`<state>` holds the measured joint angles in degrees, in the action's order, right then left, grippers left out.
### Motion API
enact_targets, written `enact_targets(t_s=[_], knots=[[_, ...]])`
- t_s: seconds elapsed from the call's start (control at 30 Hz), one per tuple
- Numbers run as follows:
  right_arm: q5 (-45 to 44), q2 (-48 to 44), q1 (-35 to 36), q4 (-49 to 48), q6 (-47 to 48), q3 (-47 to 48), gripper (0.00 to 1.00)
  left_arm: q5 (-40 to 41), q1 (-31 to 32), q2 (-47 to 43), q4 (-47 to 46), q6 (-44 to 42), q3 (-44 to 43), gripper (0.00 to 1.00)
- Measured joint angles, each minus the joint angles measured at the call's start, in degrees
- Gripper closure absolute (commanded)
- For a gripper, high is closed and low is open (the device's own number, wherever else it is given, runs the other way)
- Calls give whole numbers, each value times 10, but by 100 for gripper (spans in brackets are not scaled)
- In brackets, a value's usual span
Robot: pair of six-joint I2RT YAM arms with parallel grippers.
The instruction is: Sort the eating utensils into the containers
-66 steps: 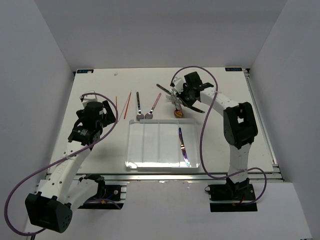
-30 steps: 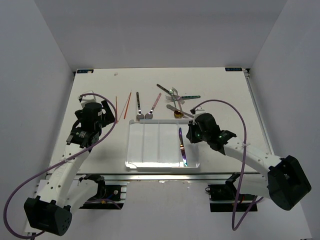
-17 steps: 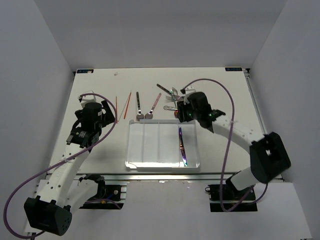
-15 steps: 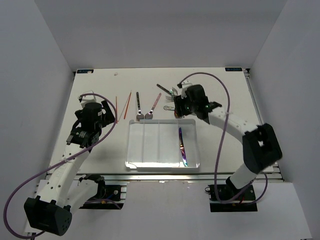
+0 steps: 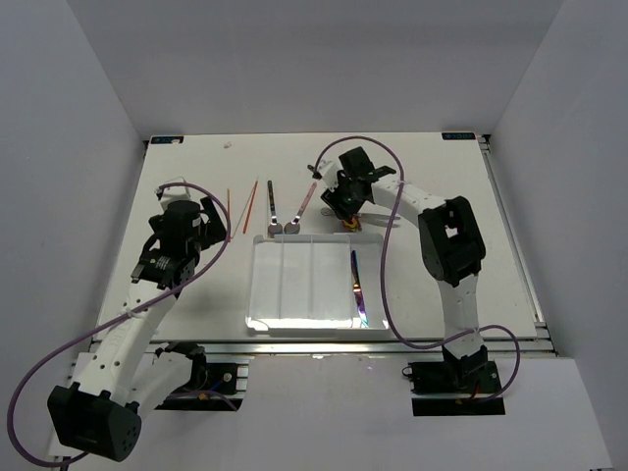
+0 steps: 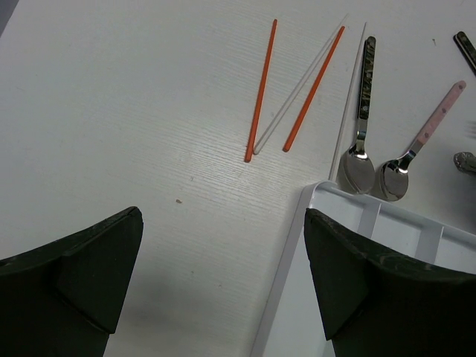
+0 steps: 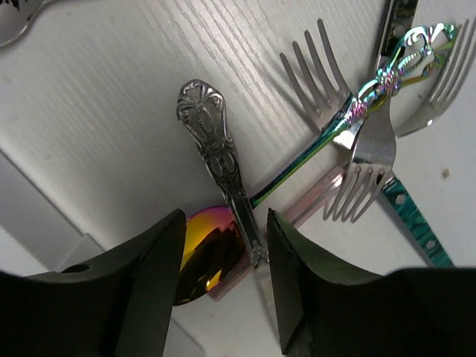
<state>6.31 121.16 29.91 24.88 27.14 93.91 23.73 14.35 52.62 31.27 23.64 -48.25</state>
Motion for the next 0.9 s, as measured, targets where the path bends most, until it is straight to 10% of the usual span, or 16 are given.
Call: enact_targets(t_s=[0.6, 0.9], knots=[[17, 69, 7, 9, 88, 61, 44, -8, 0, 12, 0, -3, 0, 2], [31, 107, 6, 31, 102, 118, 67, -9, 0, 12, 0, -3, 0, 2]])
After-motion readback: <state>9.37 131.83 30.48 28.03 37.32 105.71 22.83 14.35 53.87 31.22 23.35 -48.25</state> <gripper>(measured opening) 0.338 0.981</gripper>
